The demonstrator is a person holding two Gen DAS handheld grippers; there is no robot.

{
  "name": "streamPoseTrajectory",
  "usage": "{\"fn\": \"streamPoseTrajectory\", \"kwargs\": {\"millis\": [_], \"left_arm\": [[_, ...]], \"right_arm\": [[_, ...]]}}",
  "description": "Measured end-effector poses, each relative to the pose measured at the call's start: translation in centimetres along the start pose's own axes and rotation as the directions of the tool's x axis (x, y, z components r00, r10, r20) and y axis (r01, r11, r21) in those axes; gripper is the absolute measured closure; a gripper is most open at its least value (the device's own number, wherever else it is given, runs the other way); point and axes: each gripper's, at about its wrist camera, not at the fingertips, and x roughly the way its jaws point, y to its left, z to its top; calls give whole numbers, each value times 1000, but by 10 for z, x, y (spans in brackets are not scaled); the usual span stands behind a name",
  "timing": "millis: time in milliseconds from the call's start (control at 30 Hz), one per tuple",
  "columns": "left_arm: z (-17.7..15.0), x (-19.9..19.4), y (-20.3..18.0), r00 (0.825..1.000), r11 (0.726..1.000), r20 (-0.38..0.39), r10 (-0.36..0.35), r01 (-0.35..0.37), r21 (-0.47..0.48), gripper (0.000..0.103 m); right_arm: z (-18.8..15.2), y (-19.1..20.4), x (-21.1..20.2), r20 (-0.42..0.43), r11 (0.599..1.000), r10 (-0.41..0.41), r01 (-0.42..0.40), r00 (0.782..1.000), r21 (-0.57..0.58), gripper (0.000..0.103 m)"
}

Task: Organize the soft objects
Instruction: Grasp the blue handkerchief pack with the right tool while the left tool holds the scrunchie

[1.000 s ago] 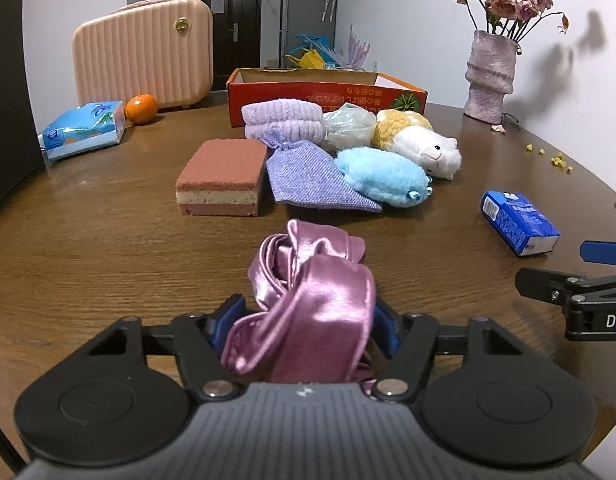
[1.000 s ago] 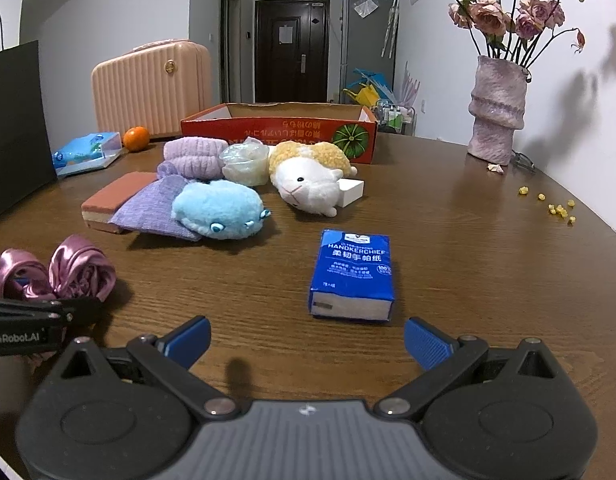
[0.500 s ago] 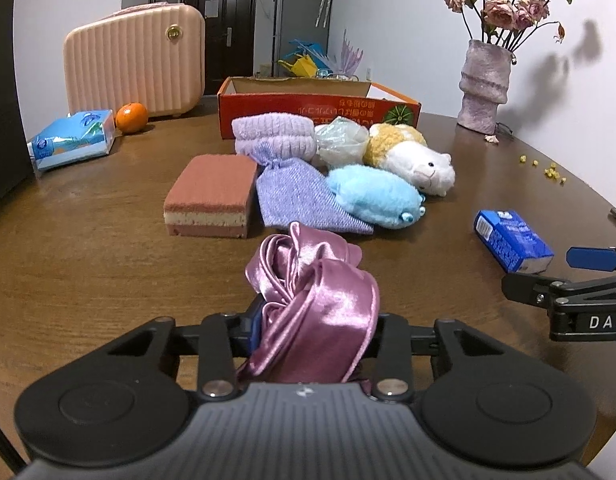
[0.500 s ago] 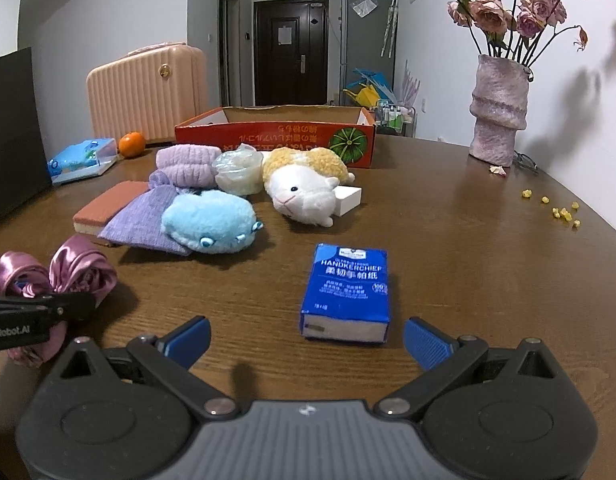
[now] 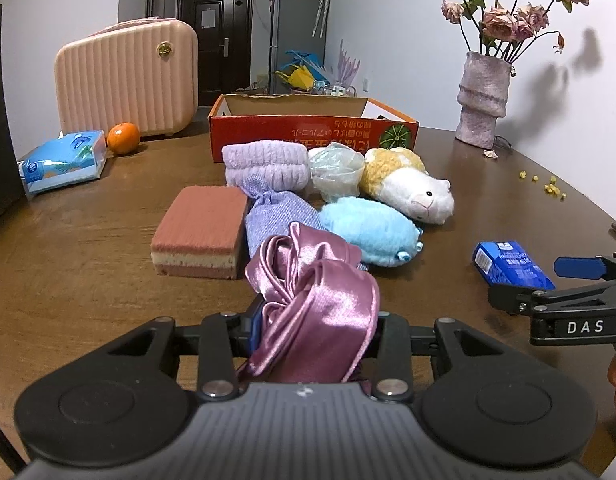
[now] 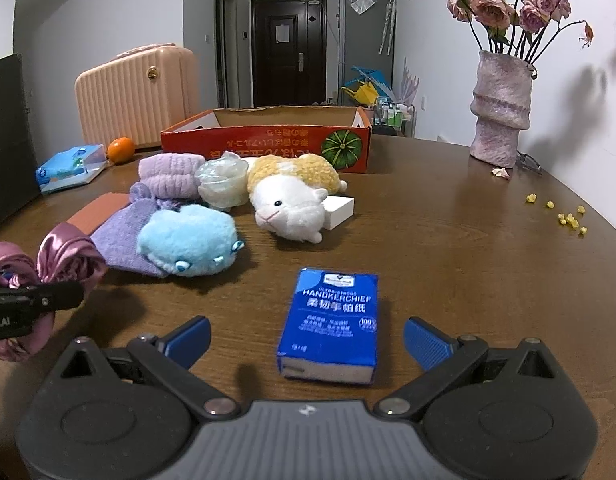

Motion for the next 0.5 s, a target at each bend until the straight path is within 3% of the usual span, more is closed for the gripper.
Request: {"fn": "streamPoseTrajectory", "kwargs": {"millis": [267,500], "left_arm": [[10,9,-4,1000,1000,7,-3,3,5,64],[12,12,-5,1000,1000,8,-8,8,10,64]], "right_arm": [[7,-4,19,-27,1000,-12,12,1000,-5,15],[9,-9,29,-50,1000,-1,2,999,9,37]]}}
